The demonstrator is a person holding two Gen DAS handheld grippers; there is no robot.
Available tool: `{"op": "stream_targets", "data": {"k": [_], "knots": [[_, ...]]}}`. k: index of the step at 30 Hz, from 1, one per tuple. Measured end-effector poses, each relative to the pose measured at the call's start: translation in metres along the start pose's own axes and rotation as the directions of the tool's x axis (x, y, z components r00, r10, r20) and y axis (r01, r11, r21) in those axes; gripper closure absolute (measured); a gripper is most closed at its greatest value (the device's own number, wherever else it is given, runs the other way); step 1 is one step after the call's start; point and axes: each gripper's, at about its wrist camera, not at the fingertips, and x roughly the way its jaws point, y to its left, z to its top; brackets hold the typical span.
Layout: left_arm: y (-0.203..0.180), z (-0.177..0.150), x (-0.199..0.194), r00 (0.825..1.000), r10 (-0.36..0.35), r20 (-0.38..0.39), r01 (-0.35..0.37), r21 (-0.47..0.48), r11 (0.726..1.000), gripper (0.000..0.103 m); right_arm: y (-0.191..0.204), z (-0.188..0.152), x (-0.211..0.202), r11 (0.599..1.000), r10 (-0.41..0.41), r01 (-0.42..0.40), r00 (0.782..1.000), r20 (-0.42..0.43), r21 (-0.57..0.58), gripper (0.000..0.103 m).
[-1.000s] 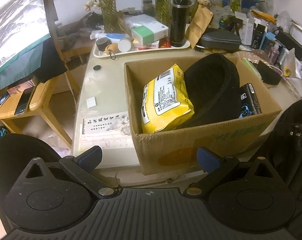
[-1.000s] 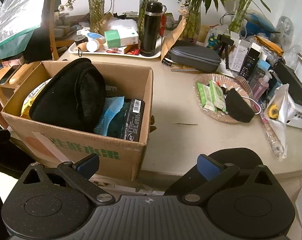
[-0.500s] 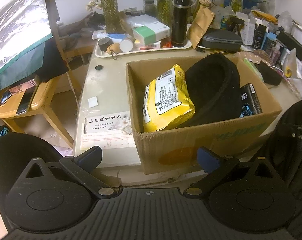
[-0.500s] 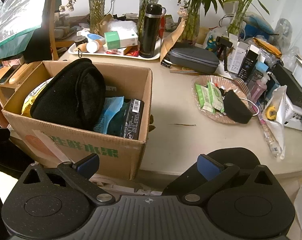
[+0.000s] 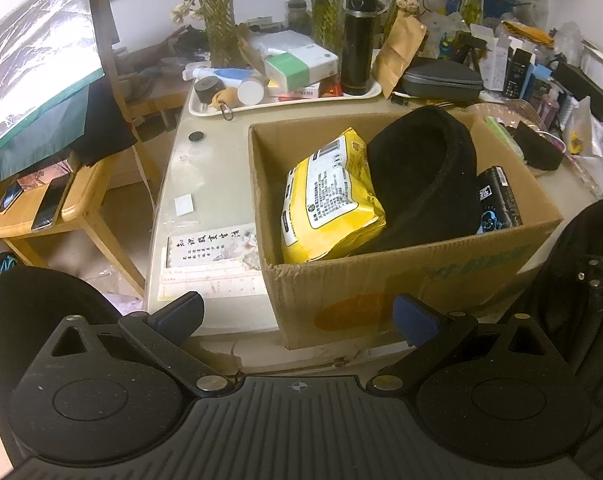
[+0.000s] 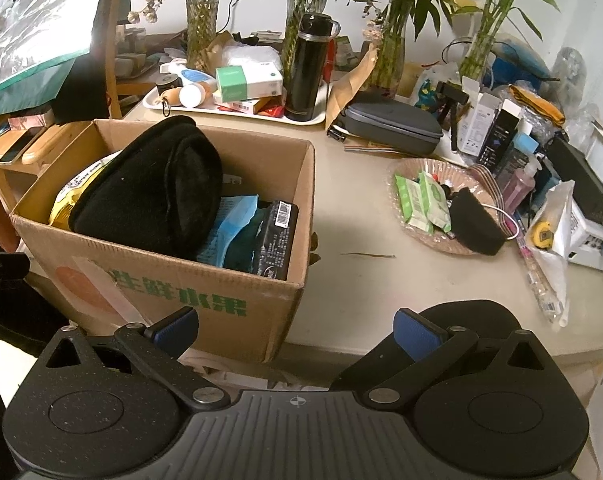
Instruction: Organize soft objects
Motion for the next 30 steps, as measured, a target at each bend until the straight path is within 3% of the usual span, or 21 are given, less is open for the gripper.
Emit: {"op": "stream_targets", "data": {"k": [30], "knots": [[0.004,0.014,-0.009,0.999,0.013,0.047,-0.013,0.000,1.000,0.000,-0.004,0.005,-0.008,1.000,-0.020,0.020,0.999,0.037,-0.009,0.000]]}}
